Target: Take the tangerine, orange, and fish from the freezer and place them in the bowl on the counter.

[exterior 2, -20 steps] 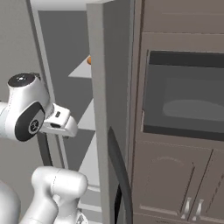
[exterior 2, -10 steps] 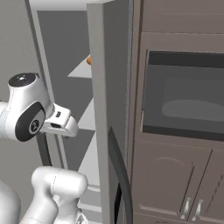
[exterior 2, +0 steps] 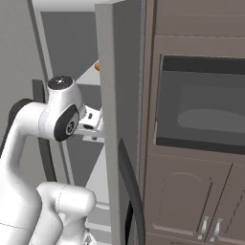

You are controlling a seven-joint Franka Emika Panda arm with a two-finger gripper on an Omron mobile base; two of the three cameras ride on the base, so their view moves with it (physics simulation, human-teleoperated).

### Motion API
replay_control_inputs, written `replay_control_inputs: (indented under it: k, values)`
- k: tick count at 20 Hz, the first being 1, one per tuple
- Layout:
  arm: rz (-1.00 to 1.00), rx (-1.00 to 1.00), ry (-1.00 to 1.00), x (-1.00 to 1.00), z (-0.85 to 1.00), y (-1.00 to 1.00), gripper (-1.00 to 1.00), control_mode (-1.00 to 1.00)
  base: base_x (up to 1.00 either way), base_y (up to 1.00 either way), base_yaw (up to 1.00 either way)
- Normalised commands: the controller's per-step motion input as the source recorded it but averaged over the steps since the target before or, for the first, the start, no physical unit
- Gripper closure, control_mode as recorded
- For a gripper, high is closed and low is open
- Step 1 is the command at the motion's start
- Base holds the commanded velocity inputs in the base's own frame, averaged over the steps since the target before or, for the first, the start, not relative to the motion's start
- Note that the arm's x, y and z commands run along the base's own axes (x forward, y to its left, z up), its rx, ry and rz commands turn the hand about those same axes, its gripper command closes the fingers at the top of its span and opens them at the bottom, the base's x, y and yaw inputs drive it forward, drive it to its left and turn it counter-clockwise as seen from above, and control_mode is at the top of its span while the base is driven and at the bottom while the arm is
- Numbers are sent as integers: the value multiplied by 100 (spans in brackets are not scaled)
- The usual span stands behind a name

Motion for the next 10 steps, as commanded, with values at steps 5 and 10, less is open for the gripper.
replay_control_inputs:
  k: [5, 10]
  values:
    - [1, 0, -34, 51, -38, -5, -100, -100, 0, 0, 0]
    - [0, 0, -13, 67, -40, 0, -100, -100, 0, 0, 0]
